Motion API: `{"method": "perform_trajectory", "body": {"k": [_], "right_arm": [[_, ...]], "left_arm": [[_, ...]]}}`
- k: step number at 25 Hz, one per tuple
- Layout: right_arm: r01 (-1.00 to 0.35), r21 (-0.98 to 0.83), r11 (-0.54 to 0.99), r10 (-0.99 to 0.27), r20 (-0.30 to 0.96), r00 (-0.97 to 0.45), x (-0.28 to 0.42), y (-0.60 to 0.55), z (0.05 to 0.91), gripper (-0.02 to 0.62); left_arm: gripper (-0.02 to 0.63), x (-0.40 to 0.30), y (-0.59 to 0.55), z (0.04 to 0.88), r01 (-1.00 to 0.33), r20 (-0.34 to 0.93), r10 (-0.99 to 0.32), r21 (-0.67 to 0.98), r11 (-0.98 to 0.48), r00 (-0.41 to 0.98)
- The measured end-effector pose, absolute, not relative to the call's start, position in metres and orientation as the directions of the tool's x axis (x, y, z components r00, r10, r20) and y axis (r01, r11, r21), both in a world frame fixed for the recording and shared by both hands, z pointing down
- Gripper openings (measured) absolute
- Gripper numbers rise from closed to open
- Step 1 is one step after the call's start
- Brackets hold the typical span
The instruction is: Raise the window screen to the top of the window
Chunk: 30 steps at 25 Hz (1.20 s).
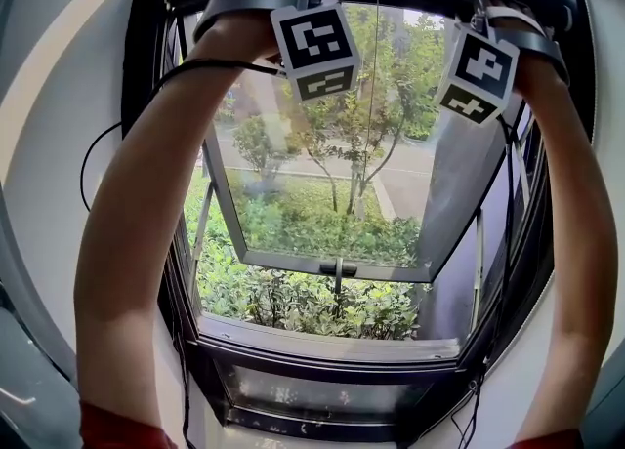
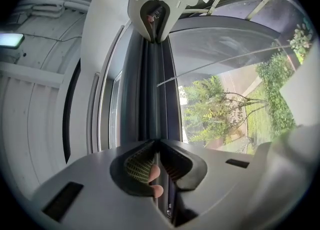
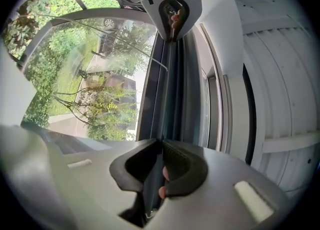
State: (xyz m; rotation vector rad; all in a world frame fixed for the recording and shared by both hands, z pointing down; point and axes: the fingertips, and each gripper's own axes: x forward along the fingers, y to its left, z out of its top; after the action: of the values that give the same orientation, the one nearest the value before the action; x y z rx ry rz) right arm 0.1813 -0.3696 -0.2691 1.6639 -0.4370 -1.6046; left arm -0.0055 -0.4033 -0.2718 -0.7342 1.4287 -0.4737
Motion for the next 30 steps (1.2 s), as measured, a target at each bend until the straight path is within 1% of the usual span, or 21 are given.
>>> {"method": "perform_trajectory", "body": {"k": [4, 10, 13, 15, 18, 22, 28, 30], "right_arm": [[0.296, 0.708, -0.641, -0.704, -0.696, 0.138, 0.181, -0.368, -0.271, 0.051], [0.271, 0.705, -0.656, -0.697, -0.703, 0.142, 0.180, -0.366, -0.271, 0.052], [0.240, 0.724, -0.647, -0.721, -0.683, 0.116, 0.176, -0.367, -0.263, 0.084], [0.244, 0.723, -0.646, -0.727, -0.680, 0.091, 0.172, -0.367, -0.256, 0.089], [0.277, 0.701, -0.657, -0.716, -0.695, 0.061, 0.167, -0.368, -0.246, 0.095], [0.242, 0.707, -0.664, -0.722, -0.691, 0.039, 0.166, -0.369, -0.232, 0.098], [0.216, 0.725, -0.654, -0.740, -0.672, 0.012, 0.164, -0.371, -0.204, 0.103], [0.198, 0.731, -0.652, -0.746, -0.666, 0.005, 0.163, -0.372, -0.196, 0.103]], "left_arm": [[0.037, -0.005, -0.403, -0.272, -0.138, -0.716, -0.689, -0.698, 0.702, 0.112], [0.037, -0.005, -0.402, -0.273, -0.150, -0.714, -0.692, -0.700, 0.698, 0.108], [0.039, -0.004, -0.401, -0.270, -0.177, -0.703, -0.703, -0.709, 0.682, 0.106], [0.065, -0.003, -0.400, -0.265, -0.194, -0.694, -0.710, -0.717, 0.669, 0.116], [0.076, -0.001, -0.399, -0.255, -0.197, -0.698, -0.703, -0.715, 0.671, 0.135], [0.102, -0.002, -0.398, -0.241, -0.195, -0.710, -0.686, -0.704, 0.683, 0.158], [0.110, -0.004, -0.397, -0.208, -0.244, -0.686, -0.702, -0.726, 0.643, 0.192], [0.110, 0.001, -0.397, -0.196, -0.263, -0.675, -0.703, -0.736, 0.624, 0.223]]}}
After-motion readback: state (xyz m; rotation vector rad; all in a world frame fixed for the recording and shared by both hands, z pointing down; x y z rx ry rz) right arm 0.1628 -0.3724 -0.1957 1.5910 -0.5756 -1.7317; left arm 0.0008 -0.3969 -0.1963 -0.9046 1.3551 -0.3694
